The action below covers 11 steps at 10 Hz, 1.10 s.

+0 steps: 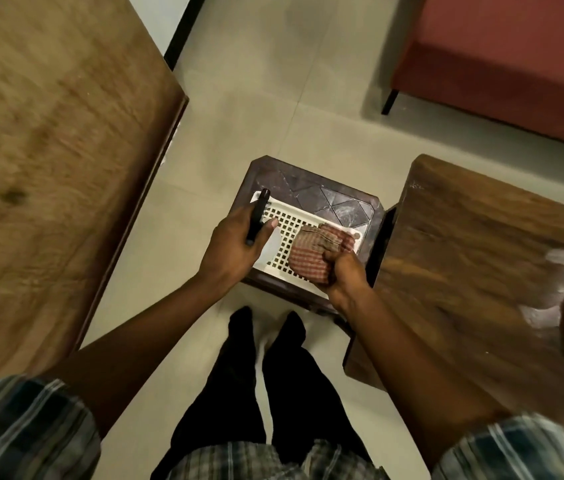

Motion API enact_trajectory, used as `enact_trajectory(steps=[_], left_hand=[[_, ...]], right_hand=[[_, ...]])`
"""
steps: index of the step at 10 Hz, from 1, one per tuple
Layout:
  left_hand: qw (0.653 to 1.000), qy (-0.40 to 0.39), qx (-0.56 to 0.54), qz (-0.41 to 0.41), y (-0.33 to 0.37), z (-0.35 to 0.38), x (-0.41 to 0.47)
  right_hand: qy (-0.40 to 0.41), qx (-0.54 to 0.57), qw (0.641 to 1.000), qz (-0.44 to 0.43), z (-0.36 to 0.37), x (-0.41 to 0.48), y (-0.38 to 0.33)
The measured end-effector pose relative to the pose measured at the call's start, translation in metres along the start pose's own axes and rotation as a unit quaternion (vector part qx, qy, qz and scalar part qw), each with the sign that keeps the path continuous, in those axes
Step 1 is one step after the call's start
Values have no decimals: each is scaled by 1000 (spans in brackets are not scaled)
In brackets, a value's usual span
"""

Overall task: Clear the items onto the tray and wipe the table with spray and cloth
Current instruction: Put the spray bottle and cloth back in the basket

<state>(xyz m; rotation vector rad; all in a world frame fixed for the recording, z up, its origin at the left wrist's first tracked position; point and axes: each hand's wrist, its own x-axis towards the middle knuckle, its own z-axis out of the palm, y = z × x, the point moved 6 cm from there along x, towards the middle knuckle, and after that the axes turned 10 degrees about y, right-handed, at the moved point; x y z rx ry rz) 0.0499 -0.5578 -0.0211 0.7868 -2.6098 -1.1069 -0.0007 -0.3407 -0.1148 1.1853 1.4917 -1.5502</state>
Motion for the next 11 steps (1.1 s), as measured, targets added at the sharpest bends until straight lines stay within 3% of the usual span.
enact_trajectory(steps=[3, 4, 6, 8, 9, 11], left_hand=[[999, -20, -1, -32, -28, 36, 10], [999, -32, -4, -28, -31, 43, 9], [999, -33, 11, -21, -35, 39, 7], [987, -111, 110, 30, -33, 12, 3], [982, -110, 132, 72, -22, -9, 9], [979, -16, 116, 168, 54, -70, 49]], right_hand=[[10, -78, 997, -12, 9, 47, 6], [57, -191, 974, -104, -1, 50, -2], [95, -367, 891, -252, -12, 31, -5], [104, -366, 861, -339, -17, -14, 3], [93, -372, 854, -353, -21, -36, 3], [87, -440, 755, -479, -6, -123, -51]])
